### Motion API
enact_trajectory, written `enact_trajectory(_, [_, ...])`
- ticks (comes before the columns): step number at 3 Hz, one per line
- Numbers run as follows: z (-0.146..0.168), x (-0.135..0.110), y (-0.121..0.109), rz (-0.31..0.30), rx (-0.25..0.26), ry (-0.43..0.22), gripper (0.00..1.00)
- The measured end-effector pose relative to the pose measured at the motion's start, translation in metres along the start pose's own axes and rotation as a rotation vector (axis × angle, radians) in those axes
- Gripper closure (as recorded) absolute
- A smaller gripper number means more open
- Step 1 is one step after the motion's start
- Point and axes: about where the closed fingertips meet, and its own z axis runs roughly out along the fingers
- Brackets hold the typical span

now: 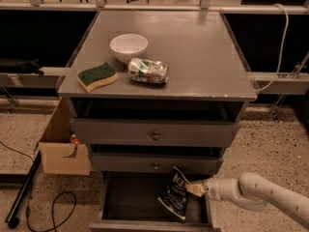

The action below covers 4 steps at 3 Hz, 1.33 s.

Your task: Place blue chip bag into bottom drawer

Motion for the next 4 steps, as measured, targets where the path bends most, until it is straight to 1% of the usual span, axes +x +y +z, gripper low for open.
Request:
enact_trajectory(1, [0.004,0.004,0.01,-0.051,-0.02,-0.011,1.0])
enact_trajectory(2, [0.009,0.011,0.019,-0.126,-0.042,-0.026,1.0])
enact_trajectory(3, [0.022,0.023,0.02,-0.164,-0.061,-0.018,1.0])
enact_trajectory(4, [0.022,0.023,0.02,-0.164,-0.061,-0.018,1.0])
